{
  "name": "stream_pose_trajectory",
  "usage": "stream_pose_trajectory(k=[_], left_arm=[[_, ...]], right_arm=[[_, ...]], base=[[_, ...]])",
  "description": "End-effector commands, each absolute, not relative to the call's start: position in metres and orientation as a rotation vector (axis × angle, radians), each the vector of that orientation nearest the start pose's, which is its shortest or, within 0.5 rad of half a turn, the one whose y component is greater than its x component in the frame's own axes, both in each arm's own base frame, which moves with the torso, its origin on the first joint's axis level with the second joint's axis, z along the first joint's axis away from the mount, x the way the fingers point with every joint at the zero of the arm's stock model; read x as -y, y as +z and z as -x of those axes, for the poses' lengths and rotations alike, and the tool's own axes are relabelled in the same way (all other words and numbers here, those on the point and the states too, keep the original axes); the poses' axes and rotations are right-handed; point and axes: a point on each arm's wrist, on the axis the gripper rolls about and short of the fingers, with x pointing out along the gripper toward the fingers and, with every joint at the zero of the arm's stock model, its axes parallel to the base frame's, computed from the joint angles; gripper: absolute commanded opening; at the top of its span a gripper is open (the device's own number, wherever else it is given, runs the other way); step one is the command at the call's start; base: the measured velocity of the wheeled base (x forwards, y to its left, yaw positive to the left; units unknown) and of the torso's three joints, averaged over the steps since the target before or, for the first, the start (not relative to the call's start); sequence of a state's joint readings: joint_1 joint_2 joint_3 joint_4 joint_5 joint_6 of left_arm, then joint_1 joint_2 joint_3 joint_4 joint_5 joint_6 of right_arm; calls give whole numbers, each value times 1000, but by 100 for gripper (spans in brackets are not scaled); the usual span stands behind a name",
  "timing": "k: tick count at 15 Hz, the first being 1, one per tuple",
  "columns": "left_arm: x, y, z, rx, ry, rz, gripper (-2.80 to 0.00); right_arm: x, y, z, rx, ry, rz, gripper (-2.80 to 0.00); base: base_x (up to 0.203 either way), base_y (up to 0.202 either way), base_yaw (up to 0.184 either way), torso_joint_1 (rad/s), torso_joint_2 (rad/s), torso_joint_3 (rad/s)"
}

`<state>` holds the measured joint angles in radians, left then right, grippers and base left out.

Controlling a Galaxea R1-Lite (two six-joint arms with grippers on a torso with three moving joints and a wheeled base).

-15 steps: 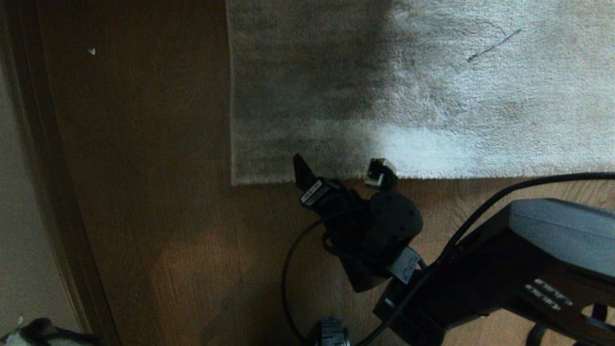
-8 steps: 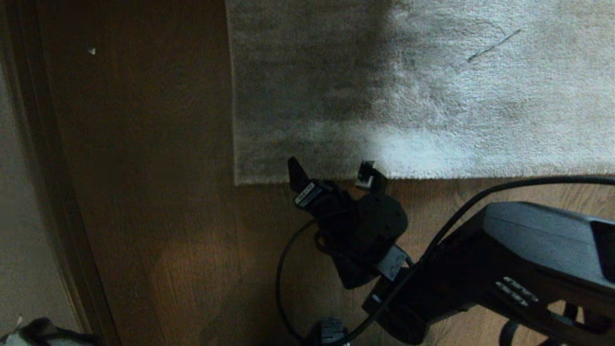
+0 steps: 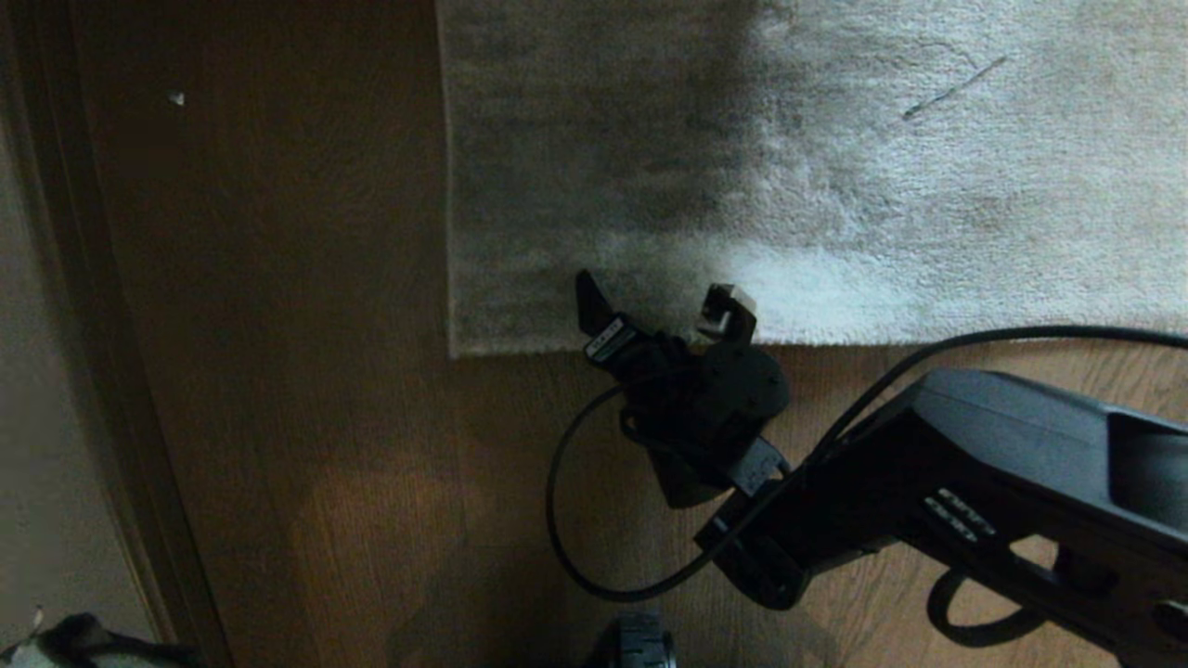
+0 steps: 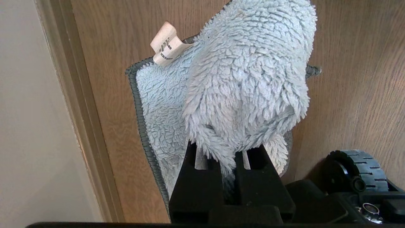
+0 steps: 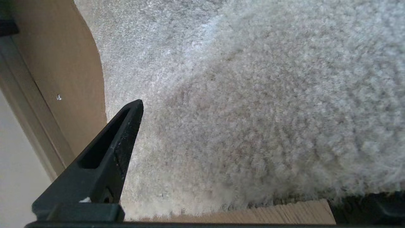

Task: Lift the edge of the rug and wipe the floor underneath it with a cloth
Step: Lift up the carpet

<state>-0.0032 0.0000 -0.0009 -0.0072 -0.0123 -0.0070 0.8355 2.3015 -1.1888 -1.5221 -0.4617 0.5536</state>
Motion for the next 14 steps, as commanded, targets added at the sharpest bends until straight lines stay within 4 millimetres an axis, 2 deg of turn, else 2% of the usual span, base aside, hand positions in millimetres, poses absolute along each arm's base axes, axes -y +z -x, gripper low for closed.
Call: stream_pose_trajectory(k=[1,2,14], left_arm=[[0,76,23,8,-15,7,-280],[0,76,23,8,-15,8,-280],[0,76,23,8,-15,8,-280]], right_arm=[[-318,139,-301,245,459,-811,0],[-317,139,-301,244,457,-810,-280],[-319,136,-302,245,456,-818,-280]], base=[[0,0,0,0,0,0],[0,0,0,0,0,0],[0,0,0,0,0,0]])
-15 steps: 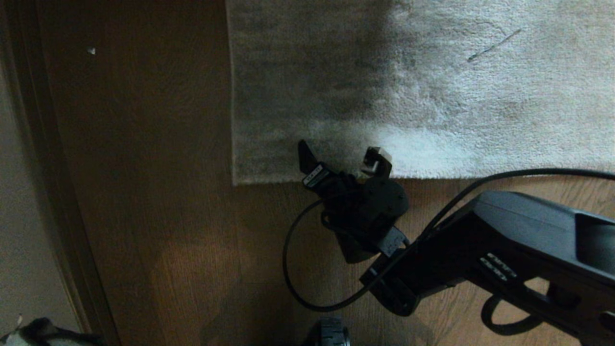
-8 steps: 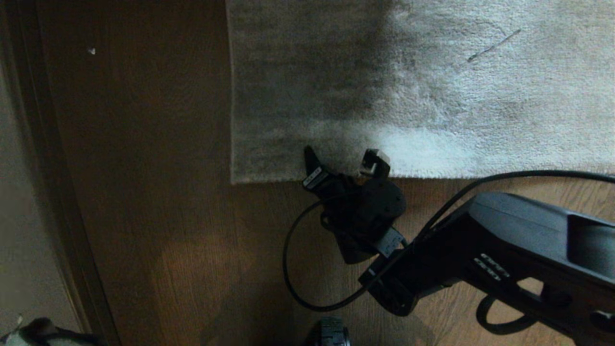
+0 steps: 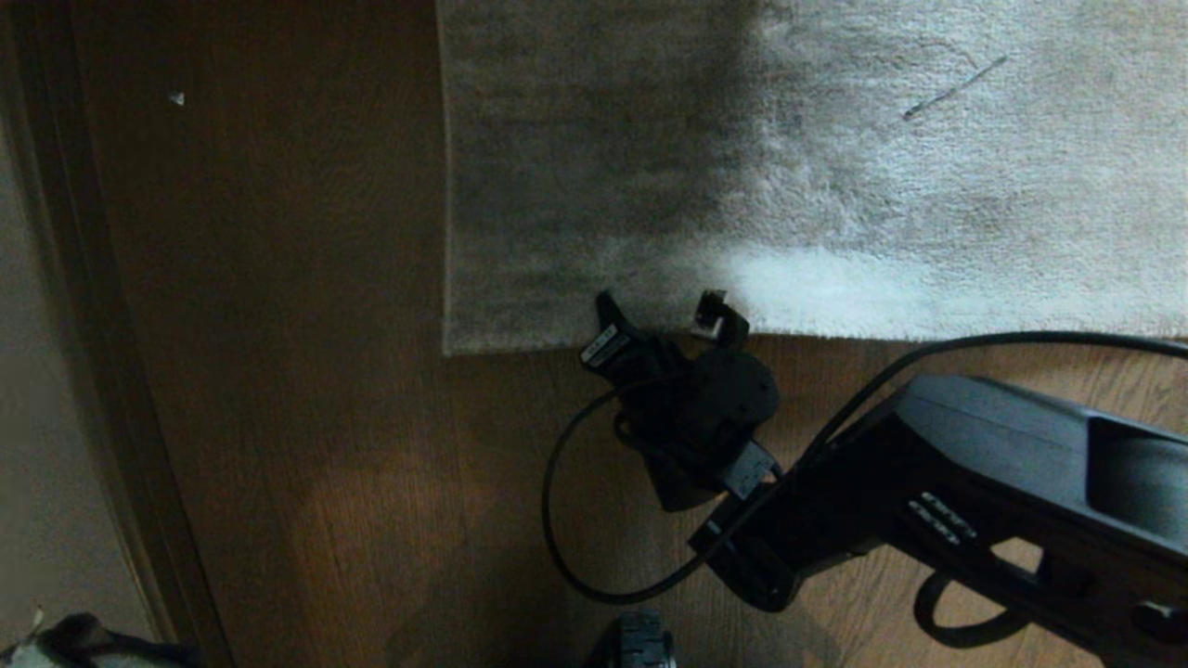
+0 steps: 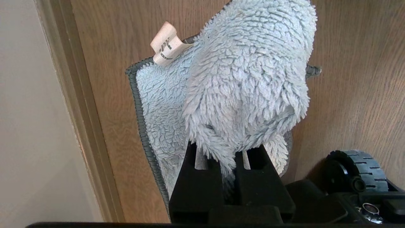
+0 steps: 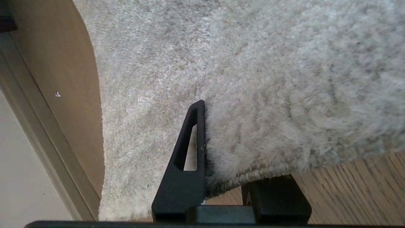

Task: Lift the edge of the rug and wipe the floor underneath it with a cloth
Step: Lift up the carpet

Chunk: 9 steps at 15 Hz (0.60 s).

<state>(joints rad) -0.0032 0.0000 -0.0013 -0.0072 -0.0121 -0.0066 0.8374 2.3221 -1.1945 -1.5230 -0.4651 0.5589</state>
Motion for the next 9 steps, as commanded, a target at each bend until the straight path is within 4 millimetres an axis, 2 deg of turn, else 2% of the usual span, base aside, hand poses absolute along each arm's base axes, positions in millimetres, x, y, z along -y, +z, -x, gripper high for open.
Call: stream_pose_trajectory(k=[1,5,9], left_arm=[[0,76,23,8,-15,7,-280],[0,77,23,9,-15,6,-280],[0,77,23,9,-15,8,-280]], right_arm=[[-318,137,-302,247,453,-827,-280],[-309,150,-306,274,444,-872,-280],[-291,185,-304,337,455,-991,-280]], base=[[0,0,0,0,0,0],[0,0,0,0,0,0],[0,0,0,0,0,0]])
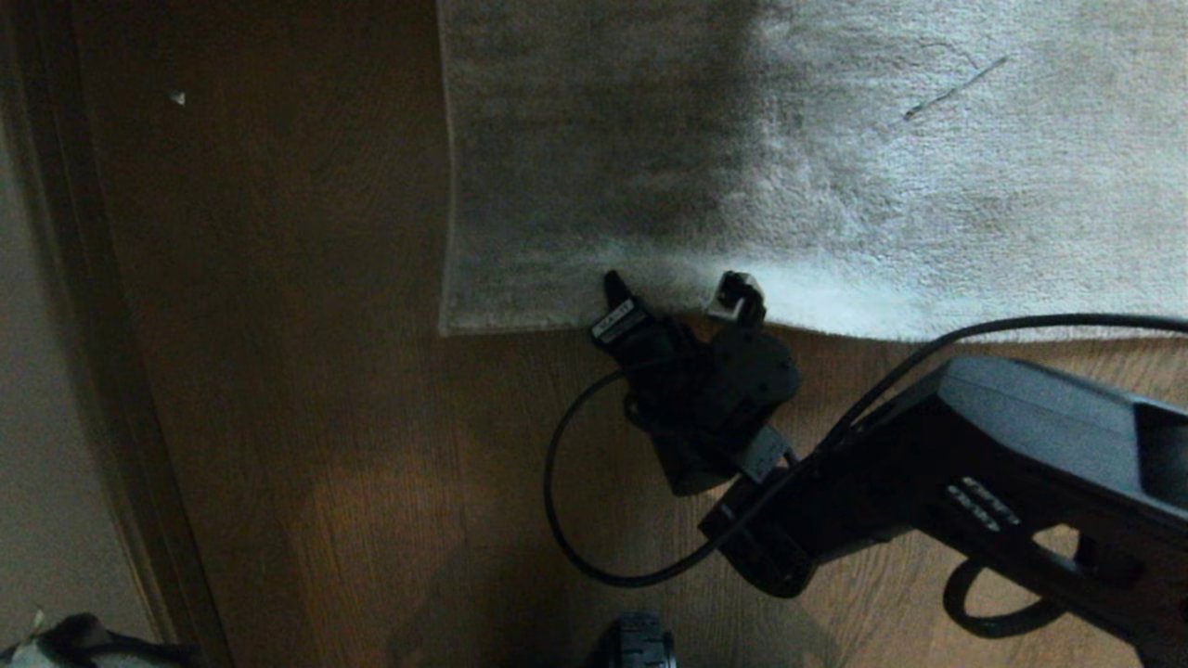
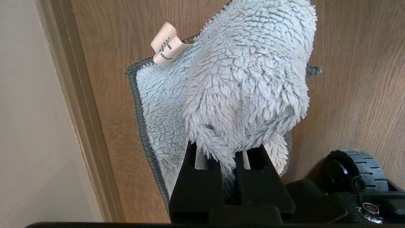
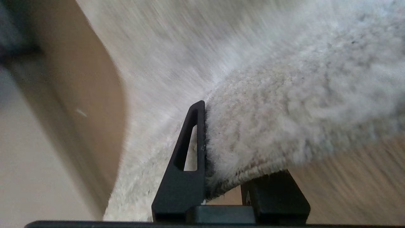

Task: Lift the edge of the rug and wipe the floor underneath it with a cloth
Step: Lift up the carpet

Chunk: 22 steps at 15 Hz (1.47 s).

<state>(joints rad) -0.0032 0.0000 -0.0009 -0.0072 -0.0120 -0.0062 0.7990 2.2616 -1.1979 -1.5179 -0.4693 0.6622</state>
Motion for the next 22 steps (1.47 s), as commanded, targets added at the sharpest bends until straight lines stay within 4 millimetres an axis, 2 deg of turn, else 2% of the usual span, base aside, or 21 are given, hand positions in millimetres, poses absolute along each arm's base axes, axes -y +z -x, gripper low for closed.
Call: stream_pose_trajectory(k=[1,4,8,16,22], left_arm=[[0,77,23,9,-15,8,-280],[0,77,23,9,-15,7,-280],[0,76,23,8,-15,6,-280],[0,77,23,9,-15,8,-280],[0,77,23,9,-15,8,-280]], right_arm=[[-285,194,-303,354,454,-1008,-280],[-270,211,-299,389,448,-1024,-280],[-253,228,-281,399,451,-1030,-280],[-225,247,-256,416,441,-1026,-280],[-193,269,-256,504,398,-1041,-280]], base=[[0,0,0,0,0,0],[0,0,0,0,0,0],[0,0,0,0,0,0],[0,0,0,0,0,0],[0,0,0,0,0,0]])
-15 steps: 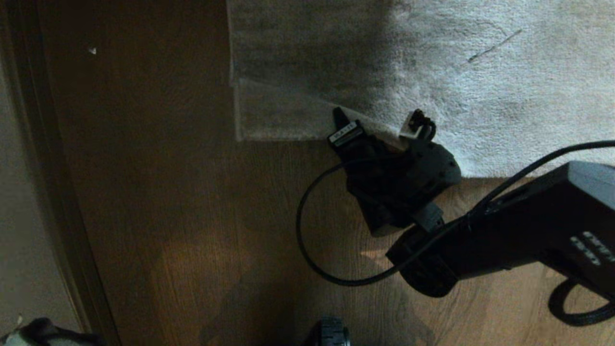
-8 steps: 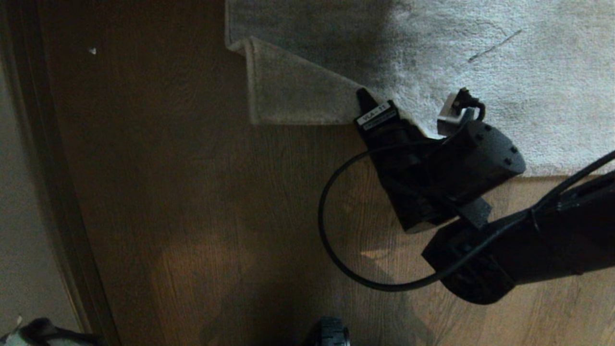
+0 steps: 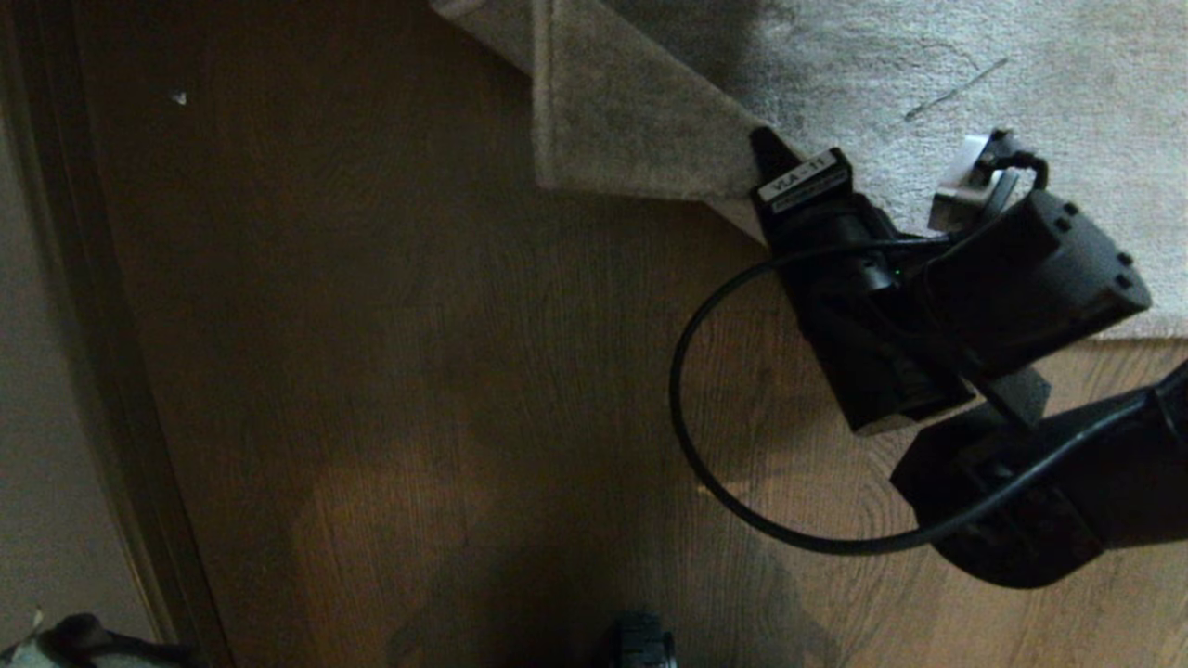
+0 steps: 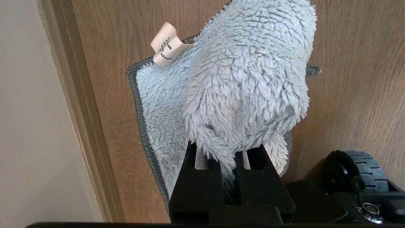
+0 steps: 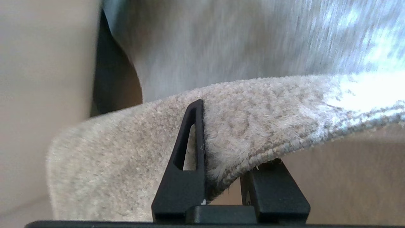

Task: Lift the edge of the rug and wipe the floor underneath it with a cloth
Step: Lift up the carpet

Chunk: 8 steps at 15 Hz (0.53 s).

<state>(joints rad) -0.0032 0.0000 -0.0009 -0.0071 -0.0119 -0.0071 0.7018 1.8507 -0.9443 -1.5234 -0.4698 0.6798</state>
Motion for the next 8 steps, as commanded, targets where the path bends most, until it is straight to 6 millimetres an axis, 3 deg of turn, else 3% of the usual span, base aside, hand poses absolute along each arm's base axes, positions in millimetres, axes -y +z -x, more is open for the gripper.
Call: stream_pose_trajectory(k=[1,8], left_arm=[[0,76,23,8,-15,8,-280],[0,76,23,8,-15,6,-280]], right_arm=[[-186,273,-256,522,390,-1042,-280],[-166,277,-245,530,403,-1023,-280]], base=[[0,0,0,0,0,0],[0,0,0,0,0,0]])
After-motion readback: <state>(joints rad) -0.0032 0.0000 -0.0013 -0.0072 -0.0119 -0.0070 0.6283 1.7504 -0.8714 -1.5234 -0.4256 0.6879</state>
